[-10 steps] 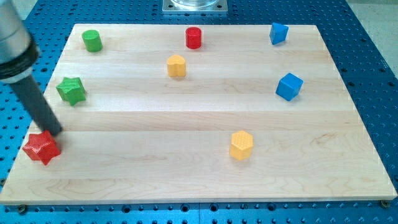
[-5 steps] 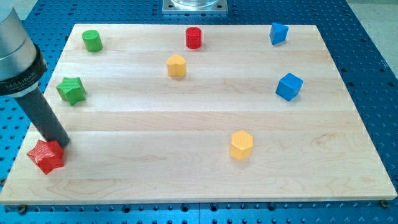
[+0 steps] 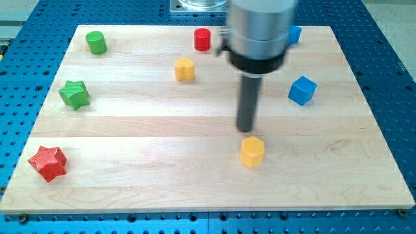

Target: Push the red star towards the bottom left corner of the board

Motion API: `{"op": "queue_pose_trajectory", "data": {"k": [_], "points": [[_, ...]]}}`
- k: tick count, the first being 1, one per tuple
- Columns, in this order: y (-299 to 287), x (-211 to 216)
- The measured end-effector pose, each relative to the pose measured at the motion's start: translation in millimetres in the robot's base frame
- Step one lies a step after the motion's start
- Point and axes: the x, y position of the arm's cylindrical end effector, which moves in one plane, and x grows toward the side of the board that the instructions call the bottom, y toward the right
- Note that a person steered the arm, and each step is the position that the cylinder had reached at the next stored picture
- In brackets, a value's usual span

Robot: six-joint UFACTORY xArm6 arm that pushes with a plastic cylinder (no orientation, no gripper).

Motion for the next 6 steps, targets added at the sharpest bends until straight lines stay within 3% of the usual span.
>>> {"op": "queue_pose_trajectory", "data": {"k": [1, 3, 4, 5, 6], "points": [[41, 29], [-84, 70], [-48, 57], [-23, 111], [-60, 129]]}}
